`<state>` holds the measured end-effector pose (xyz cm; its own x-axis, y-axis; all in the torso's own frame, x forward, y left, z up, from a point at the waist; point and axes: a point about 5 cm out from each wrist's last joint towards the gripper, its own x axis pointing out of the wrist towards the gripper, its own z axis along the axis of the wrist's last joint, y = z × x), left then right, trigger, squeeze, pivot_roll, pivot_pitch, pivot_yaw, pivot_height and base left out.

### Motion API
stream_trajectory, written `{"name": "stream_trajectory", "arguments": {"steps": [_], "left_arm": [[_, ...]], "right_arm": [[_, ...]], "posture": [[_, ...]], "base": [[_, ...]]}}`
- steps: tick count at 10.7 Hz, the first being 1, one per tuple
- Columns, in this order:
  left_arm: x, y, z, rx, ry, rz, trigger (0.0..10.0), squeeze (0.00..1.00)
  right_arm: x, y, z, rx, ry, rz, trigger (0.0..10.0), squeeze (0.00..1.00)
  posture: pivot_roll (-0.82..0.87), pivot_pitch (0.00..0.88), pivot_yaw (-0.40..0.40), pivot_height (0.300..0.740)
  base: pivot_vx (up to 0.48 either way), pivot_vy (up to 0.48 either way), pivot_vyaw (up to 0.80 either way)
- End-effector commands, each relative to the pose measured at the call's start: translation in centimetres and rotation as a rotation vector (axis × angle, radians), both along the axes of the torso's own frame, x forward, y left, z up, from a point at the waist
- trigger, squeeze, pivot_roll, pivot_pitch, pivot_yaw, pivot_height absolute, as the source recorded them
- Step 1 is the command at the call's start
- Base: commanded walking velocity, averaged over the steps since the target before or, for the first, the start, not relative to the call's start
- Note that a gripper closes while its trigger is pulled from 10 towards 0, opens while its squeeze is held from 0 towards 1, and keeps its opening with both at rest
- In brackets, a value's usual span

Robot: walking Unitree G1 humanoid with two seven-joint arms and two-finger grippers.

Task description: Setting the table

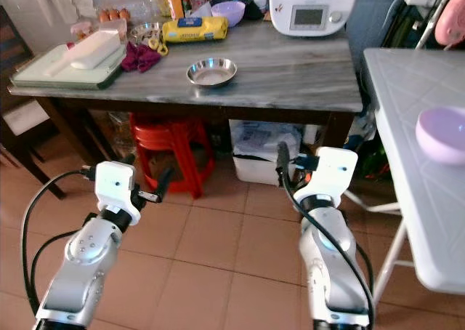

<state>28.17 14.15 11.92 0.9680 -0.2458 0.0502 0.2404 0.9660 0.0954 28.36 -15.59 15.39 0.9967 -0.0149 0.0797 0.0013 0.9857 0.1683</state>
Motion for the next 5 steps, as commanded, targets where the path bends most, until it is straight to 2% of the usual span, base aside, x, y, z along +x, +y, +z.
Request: {"name": "stream_trajectory", "arguments": {"steps": [1, 5], "left_arm": [[0.04, 0.19, -0.13, 0.001, 0.008, 0.004, 10.0, 0.00], [0.29, 0.16, 0.10, -0.004, -0.004, 0.008, 10.0, 0.00]], "right_arm": [[0.06, 0.28, -0.02, 0.004, 0.000, 0.010, 10.0, 0.00], [0.44, 0.22, 0.25, 0.006, -0.009, 0.009, 10.0, 0.00]], "posture": [[-0.09, 0.076, 0.089, 0.740], [-0.09, 0.070, 0.080, 0.740]], "base": [[0.000, -0.356, 0.00], [0.000, -0.362, 0.00]]}}
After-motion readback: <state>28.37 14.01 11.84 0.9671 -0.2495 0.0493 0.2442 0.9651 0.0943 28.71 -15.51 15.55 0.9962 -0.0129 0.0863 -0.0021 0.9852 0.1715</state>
